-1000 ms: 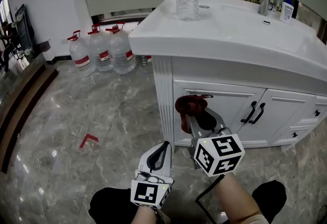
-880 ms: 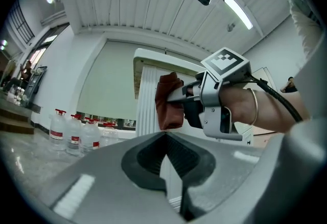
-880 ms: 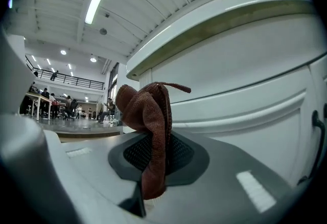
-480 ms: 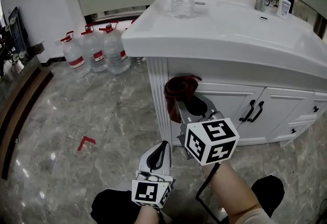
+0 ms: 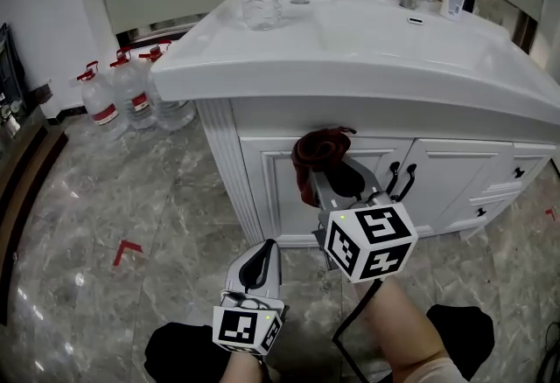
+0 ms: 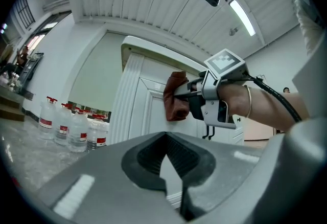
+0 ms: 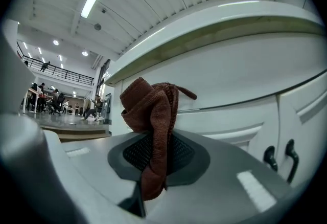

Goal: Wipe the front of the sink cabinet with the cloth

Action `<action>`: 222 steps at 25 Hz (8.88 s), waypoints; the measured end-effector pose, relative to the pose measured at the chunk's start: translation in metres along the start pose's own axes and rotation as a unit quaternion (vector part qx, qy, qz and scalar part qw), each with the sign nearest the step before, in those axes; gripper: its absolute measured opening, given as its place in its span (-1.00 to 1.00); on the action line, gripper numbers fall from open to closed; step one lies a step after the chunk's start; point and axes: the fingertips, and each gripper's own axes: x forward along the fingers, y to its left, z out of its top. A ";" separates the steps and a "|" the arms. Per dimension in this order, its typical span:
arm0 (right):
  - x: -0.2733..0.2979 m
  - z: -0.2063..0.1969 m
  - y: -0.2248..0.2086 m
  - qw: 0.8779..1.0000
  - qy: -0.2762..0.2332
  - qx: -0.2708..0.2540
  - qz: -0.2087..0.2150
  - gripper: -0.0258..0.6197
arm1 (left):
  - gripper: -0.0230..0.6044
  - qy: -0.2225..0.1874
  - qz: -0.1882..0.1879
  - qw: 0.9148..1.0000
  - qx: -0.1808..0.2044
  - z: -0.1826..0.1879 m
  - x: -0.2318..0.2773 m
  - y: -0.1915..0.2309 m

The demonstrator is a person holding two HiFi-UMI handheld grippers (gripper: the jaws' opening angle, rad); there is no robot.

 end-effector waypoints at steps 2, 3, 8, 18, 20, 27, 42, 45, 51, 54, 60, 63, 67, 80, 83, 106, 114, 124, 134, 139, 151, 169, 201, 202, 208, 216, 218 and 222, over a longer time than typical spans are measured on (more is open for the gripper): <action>-0.010 0.001 -0.017 1.000 -0.002 0.000 -0.012 -0.66 | -0.93 -0.001 -0.009 1.000 -0.001 -0.005 0.006 -0.012; -0.016 0.001 -0.025 1.000 -0.003 0.000 -0.020 -0.66 | -0.93 0.001 -0.014 1.000 -0.002 -0.008 0.009 -0.018; -0.034 0.004 -0.060 0.999 -0.004 0.000 -0.051 -0.66 | -0.93 0.006 -0.037 0.999 0.000 -0.013 0.022 -0.045; -0.074 0.010 -0.129 0.993 -0.001 0.024 -0.118 -0.65 | -0.93 0.015 -0.052 0.999 0.004 -0.024 0.031 -0.062; -0.077 0.011 -0.126 0.992 -0.003 0.019 -0.122 -0.66 | -0.93 0.015 -0.052 0.999 0.006 -0.026 0.029 -0.060; -0.053 -0.007 -0.062 0.998 -0.004 0.037 -0.060 -0.67 | -0.93 0.002 -0.021 1.000 0.011 -0.009 0.009 -0.026; 0.047 -0.089 0.085 0.994 0.073 0.043 0.071 -0.67 | -0.93 0.010 0.075 0.997 0.019 -0.008 -0.038 0.064; 0.049 -0.096 0.077 0.995 0.075 0.045 0.055 -0.67 | -0.93 0.010 0.069 0.997 0.011 -0.013 -0.039 0.066; 0.038 -0.094 0.053 0.995 0.073 0.056 0.036 -0.66 | -0.93 0.016 0.056 0.998 0.000 -0.014 -0.034 0.058; 0.030 -0.094 0.032 0.996 0.072 0.060 0.013 -0.67 | -0.93 0.019 0.049 0.999 -0.001 -0.016 -0.028 0.051; 0.010 -0.096 -0.005 0.996 0.071 0.057 -0.016 -0.67 | -0.93 0.015 0.030 0.999 -0.010 -0.019 -0.009 0.029; -0.004 -0.095 -0.029 0.995 0.070 0.053 -0.036 -0.67 | -0.93 0.020 0.013 1.000 -0.008 -0.025 0.003 0.010; -0.024 -0.097 -0.064 0.993 0.073 0.064 -0.071 -0.67 | -0.93 0.026 -0.005 1.000 0.000 -0.031 0.017 -0.010; -0.058 -0.104 -0.101 0.988 0.076 0.041 -0.129 -0.67 | -0.93 0.037 -0.024 0.999 -0.008 -0.048 0.031 -0.031; -0.048 -0.124 -0.076 0.990 0.084 0.048 -0.100 -0.67 | -0.93 0.041 -0.004 0.999 -0.008 -0.045 0.020 -0.011; 0.050 -0.199 0.067 0.989 0.129 0.070 0.026 -0.67 | -0.93 0.071 0.065 0.995 -0.004 -0.048 -0.035 0.079; 0.034 -0.201 0.031 0.989 0.132 0.071 -0.004 -0.67 | -0.93 0.081 0.046 0.996 -0.009 -0.060 -0.024 0.064; 0.001 -0.197 -0.031 0.986 0.133 0.084 -0.052 -0.67 | -0.93 0.082 0.005 0.996 -0.015 -0.068 0.010 0.021; -0.043 -0.197 -0.104 0.980 0.133 0.080 -0.129 -0.67 | -0.93 0.078 -0.010 0.997 -0.017 -0.070 0.030 -0.012; -0.064 -0.192 -0.133 0.976 0.126 0.083 -0.155 -0.66 | -0.93 0.081 -0.022 0.996 -0.012 -0.075 0.036 -0.028; -0.060 -0.205 -0.093 0.978 0.144 0.070 -0.137 -0.67 | -0.93 0.084 0.020 0.996 -0.031 -0.078 0.019 0.002; 0.050 -0.291 0.058 0.972 0.210 0.103 -0.005 -0.67 | -0.93 0.069 0.116 0.988 -0.079 -0.062 -0.042 0.094; -0.064 -0.267 -0.137 0.966 0.196 0.093 -0.142 -0.66 | -0.93 0.116 0.007 0.990 -0.080 -0.107 0.036 -0.024; -0.067 -0.267 -0.140 0.965 0.196 0.093 -0.145 -0.66 | -0.93 0.119 0.008 0.990 -0.080 -0.108 0.036 -0.026; -0.081 -0.275 -0.151 0.959 0.201 0.093 -0.176 -0.67 | -0.93 0.127 0.013 0.989 -0.075 -0.112 0.030 -0.023; -0.048 -0.313 -0.082 0.960 0.226 0.120 -0.116 -0.67 | -0.93 0.127 0.053 0.986 -0.089 -0.111 0.005 0.023; -0.033 -0.322 -0.055 0.961 0.234 0.119 -0.091 -0.67 | -0.93 0.129 0.063 0.986 -0.086 -0.111 -0.003 0.035; -0.004 -0.343 -0.004 0.960 0.251 0.113 -0.045 -0.68 | -0.93 0.129 0.084 0.984 -0.094 -0.111 -0.017 0.059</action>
